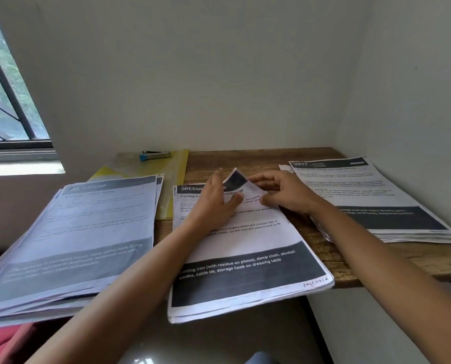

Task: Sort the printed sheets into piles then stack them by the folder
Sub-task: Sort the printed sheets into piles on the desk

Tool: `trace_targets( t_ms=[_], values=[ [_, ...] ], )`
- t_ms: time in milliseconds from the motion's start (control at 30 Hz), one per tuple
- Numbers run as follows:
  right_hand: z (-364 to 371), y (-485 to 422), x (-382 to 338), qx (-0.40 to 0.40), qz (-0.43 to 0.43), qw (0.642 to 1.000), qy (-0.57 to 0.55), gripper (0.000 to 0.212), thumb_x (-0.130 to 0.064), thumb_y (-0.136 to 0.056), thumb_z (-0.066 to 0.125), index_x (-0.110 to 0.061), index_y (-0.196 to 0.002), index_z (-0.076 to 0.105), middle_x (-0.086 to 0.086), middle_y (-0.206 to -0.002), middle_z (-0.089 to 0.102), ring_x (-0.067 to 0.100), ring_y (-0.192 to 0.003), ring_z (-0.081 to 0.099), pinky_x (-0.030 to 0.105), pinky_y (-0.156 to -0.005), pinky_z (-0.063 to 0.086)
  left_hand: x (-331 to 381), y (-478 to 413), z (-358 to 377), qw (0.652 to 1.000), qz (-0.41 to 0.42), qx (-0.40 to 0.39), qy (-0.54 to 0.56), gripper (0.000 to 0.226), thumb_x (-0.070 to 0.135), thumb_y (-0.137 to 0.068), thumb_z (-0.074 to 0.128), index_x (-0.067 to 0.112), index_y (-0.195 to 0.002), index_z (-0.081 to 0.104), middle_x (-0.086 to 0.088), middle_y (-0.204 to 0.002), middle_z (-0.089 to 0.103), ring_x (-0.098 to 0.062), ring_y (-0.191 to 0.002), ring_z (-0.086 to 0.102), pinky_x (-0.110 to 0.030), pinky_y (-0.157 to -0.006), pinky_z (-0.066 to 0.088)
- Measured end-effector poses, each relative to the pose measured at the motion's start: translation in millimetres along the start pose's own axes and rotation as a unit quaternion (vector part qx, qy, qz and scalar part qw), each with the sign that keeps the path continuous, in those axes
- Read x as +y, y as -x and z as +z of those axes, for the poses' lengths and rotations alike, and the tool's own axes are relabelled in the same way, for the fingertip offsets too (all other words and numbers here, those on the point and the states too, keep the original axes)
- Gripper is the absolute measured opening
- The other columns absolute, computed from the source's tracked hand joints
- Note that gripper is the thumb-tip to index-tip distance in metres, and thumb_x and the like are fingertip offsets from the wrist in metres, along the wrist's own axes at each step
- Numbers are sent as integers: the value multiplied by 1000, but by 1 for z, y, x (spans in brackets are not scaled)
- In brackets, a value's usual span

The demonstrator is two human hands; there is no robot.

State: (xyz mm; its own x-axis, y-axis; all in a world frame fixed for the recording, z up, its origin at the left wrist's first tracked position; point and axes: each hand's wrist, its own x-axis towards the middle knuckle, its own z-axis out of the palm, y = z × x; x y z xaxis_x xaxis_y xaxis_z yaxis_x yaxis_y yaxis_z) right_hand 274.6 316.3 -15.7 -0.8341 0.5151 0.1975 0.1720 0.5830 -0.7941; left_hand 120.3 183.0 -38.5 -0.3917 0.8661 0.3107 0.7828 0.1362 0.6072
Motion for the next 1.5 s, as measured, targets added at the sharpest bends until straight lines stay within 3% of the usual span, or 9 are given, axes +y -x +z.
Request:
trace_targets(
  t_ms=[167, 300, 400, 500, 600, 933, 1100, 1267, 1500],
  values=[
    [-2, 3, -2, -41, -33, 999, -4, 51, 10, -80, 64, -16, -123, 63, -6, -120, 65, 0, -112, 59, 15, -89, 49, -7, -1, -5, 994, 93, 60, -3, 77, 31, -93, 60, 22, -153, 13, 2, -161, 10, -13, -147, 1, -33, -117, 6],
    [-7, 4, -4, -62, -38, 997, 0, 46, 3, -80, 69, -17, -121, 64, -9, -118, 65, -2, -110, 60, 13, -88, 48, -9, -5, -4, 993, 104, 43, -33, 50, 31, -96, 55, 17, -142, 43, -2, -151, 38, -17, -147, 17, -39, -120, 9],
    [-9, 1, -1, 21, -17, 1000, -17, 34, -17, -88, 65, -22, -121, 62, -10, -120, 64, 2, -111, 59, 23, -95, 48, -13, -6, -3, 993, 108, 24, -42, 42, 33, -94, 57, 15, -132, 53, -2, -141, 51, -19, -140, 34, -44, -119, 14],
    [-10, -3, 6, 107, 46, 991, 64, 34, -20, -98, 48, -18, -131, 54, -1, -132, 56, 13, -122, 52, 26, -98, 41, -12, -6, -4, 993, 103, 22, -54, 45, 39, -92, 58, 17, -132, 53, 1, -138, 53, -16, -132, 43, -45, -117, 21],
    [-10, -6, 10, 80, 87, 985, 126, 36, -19, -101, 39, -17, -136, 50, 2, -138, 52, 15, -126, 47, 24, -97, 34, -12, -5, -4, 993, 101, 21, -56, 49, 43, -91, 59, 18, -132, 53, 1, -137, 55, -16, -129, 46, -46, -114, 28],
    [-8, -7, 8, 60, 80, 993, 60, 34, -19, -99, 44, -17, -132, 52, 2, -131, 58, 12, -120, 52, 29, -105, 38, -9, 0, -7, 993, 103, 32, -42, 44, 44, -86, 65, 15, -119, 60, 1, -116, 65, -16, -106, 58, -46, -106, 38],
    [-8, -9, 10, 57, 77, 992, 82, 37, -17, -100, 42, -16, -137, 47, 1, -137, 52, 14, -126, 47, 23, -98, 35, -8, 1, -9, 994, 93, 25, -47, 46, 46, -85, 65, 15, -119, 59, 0, -116, 64, -18, -107, 57, -50, -106, 36],
    [-10, -22, 11, 46, 89, 988, 120, 43, -15, -99, 40, -17, -142, 41, 3, -146, 43, 16, -132, 41, 22, -98, 31, -9, 1, -7, 995, 79, 16, -59, 48, 49, -85, 64, 18, -121, 57, 0, -121, 63, -19, -111, 55, -45, -106, 36],
    [-14, -41, 2, -66, 95, 971, 207, 40, -21, -102, 35, -17, -140, 44, 3, -147, 41, 18, -133, 38, 22, -94, 27, -8, 0, -7, 995, 69, 7, -68, 50, 51, -84, 64, 21, -122, 57, 2, -120, 62, -13, -106, 53, -24, -84, 37]
  ],
)
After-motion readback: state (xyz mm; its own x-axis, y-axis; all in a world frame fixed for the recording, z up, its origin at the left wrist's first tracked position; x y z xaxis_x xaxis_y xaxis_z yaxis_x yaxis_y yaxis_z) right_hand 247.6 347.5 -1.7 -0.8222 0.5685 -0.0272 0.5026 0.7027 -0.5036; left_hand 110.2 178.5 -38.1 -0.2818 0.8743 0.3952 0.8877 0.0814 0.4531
